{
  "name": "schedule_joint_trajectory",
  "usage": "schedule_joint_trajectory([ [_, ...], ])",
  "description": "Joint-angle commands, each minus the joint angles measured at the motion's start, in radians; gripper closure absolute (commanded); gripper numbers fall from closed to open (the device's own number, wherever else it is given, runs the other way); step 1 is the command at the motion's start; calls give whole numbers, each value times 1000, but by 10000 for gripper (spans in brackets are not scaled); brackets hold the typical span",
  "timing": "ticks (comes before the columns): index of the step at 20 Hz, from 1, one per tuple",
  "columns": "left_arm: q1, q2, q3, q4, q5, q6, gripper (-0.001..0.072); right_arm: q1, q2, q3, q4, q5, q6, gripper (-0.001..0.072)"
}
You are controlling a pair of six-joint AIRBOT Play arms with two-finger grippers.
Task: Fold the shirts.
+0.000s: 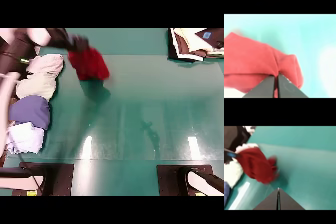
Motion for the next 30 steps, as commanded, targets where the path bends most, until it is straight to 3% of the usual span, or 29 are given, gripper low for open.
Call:
schedule_joint_trajectory([
  [1,0,201,126,6,-23,24,683,0,96,1,-11,-76,0,694],
  [4,-41,314,126,30,-103,25,684,0,153,1,-11,-122,0,694],
  [7,-179,317,111,52,-218,42,684,0,167,1,-10,-129,0,694],
  [13,-471,205,-82,40,-219,52,679,0,161,1,-9,-112,0,694],
  [14,-492,181,-109,27,-202,73,461,0,161,1,-10,-111,0,694],
  [15,-496,159,-129,21,-177,87,82,0,161,1,-9,-111,0,694],
  [16,-490,143,-136,33,-158,86,41,0,161,1,-9,-109,0,694],
  [21,-247,131,-164,87,-143,32,45,0,161,1,-9,-101,0,694],
  [24,-29,104,-287,-55,-143,24,46,0,161,1,-9,-101,0,694],
  [26,75,54,-378,-203,-138,71,46,0,161,1,-9,-100,0,693],
  [28,141,-19,-444,-297,-148,121,46,0,161,1,-10,-92,0,694],
  [30,149,-90,-460,-298,-169,129,46,0,161,1,-10,-90,0,694],
])
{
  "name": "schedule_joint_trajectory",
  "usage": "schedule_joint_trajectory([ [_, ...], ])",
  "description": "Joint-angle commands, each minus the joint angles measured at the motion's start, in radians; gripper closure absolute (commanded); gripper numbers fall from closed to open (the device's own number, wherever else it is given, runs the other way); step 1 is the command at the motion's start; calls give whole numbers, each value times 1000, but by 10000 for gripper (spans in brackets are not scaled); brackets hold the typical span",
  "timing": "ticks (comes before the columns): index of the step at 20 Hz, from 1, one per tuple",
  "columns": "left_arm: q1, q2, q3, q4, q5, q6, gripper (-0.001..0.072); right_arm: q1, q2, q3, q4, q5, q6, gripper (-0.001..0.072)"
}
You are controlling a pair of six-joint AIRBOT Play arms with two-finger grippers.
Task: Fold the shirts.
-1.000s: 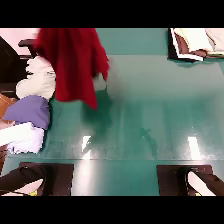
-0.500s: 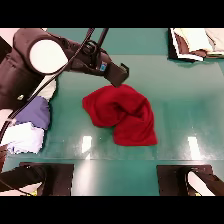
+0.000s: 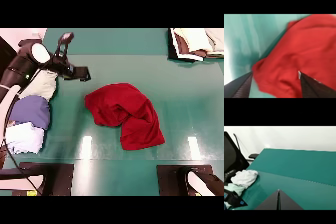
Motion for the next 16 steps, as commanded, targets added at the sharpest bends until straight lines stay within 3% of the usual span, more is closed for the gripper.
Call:
schedule_joint_trajectory([
  [1,64,-111,-59,-99,-27,39,45,0,0,0,0,8,0,694],
  [8,64,-200,-59,-170,-53,72,46,0,0,0,-2,38,0,694],
  [13,9,-200,-59,-119,-26,82,55,0,0,-2,-82,72,22,694],
  [16,9,-198,-46,-117,-26,82,645,-18,0,-3,-117,145,45,694],
])
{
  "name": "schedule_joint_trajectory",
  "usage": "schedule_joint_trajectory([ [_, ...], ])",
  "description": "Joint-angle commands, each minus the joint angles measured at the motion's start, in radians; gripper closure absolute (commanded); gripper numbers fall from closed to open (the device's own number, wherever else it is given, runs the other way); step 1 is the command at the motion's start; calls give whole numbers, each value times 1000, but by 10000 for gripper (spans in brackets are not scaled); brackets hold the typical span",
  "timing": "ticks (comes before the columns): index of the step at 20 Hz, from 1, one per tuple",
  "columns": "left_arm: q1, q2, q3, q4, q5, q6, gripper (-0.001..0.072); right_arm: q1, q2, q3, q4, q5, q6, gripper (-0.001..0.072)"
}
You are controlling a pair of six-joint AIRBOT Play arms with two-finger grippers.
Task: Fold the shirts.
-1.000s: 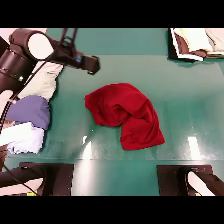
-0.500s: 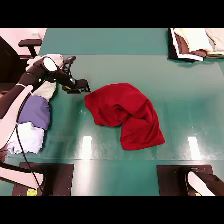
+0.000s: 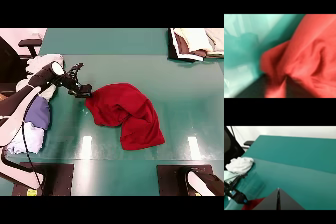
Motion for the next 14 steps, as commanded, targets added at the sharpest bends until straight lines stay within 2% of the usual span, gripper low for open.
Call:
schedule_joint_trajectory([
  [1,-4,6,19,17,1,4,682,-11,0,-1,-106,109,66,693],
  [3,15,18,76,44,-29,4,683,-11,2,-18,-278,219,138,694],
  [5,42,44,137,84,-52,5,682,-11,27,-129,-409,317,178,693],
  [8,72,85,204,120,-63,6,682,-11,66,-413,-477,399,179,688],
  [9,77,93,212,122,-63,12,682,-11,79,-525,-476,384,179,537],
  [10,77,98,212,127,-63,13,682,-11,84,-625,-471,352,179,310],
  [11,77,100,212,130,-66,12,682,-11,80,-724,-463,308,179,259],
  [13,77,100,212,130,-66,12,682,-11,53,-884,-426,211,179,262],
  [14,77,100,212,130,-67,12,682,-10,26,-944,-391,161,177,297],
])
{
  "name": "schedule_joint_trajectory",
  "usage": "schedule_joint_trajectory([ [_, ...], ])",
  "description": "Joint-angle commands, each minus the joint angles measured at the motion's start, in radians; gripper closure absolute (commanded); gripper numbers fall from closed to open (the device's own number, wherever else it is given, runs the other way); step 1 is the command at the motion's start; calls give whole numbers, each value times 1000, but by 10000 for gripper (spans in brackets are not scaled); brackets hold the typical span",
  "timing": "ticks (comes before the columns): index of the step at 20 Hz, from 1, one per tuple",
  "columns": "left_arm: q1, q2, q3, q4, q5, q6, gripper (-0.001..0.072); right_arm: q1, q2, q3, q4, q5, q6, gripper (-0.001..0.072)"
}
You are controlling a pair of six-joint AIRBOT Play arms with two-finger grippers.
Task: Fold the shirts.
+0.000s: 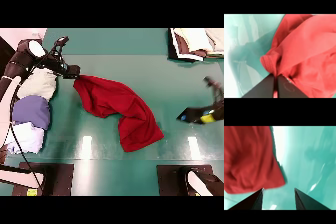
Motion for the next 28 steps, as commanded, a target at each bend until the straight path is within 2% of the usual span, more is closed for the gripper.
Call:
schedule_joint_trajectory([
  [1,5,7,10,14,-3,2,682,3,-63,-258,75,-147,0,306],
  [4,5,7,10,14,-2,2,682,14,-182,-302,183,-236,-53,306],
  [7,5,7,10,14,-2,2,682,78,-294,-270,217,-255,-80,307],
  [8,5,7,10,14,-2,2,682,105,-324,-248,218,-255,-90,371],
  [9,5,7,10,14,-2,2,682,132,-347,-226,216,-259,-99,483],
  [10,5,7,10,14,-5,2,682,156,-365,-201,210,-272,-102,635],
  [11,5,12,10,18,-10,2,682,172,-372,-174,209,-283,-101,694],
  [15,6,128,55,163,-7,1,683,131,-268,37,169,-245,-53,695],
  [18,6,280,183,246,-7,-6,682,36,-115,306,134,-189,-39,695],
  [23,5,526,426,197,16,-6,682,-75,35,771,133,-108,-25,695],
  [28,6,760,474,171,117,-6,683,-169,106,1027,132,-9,13,696],
])
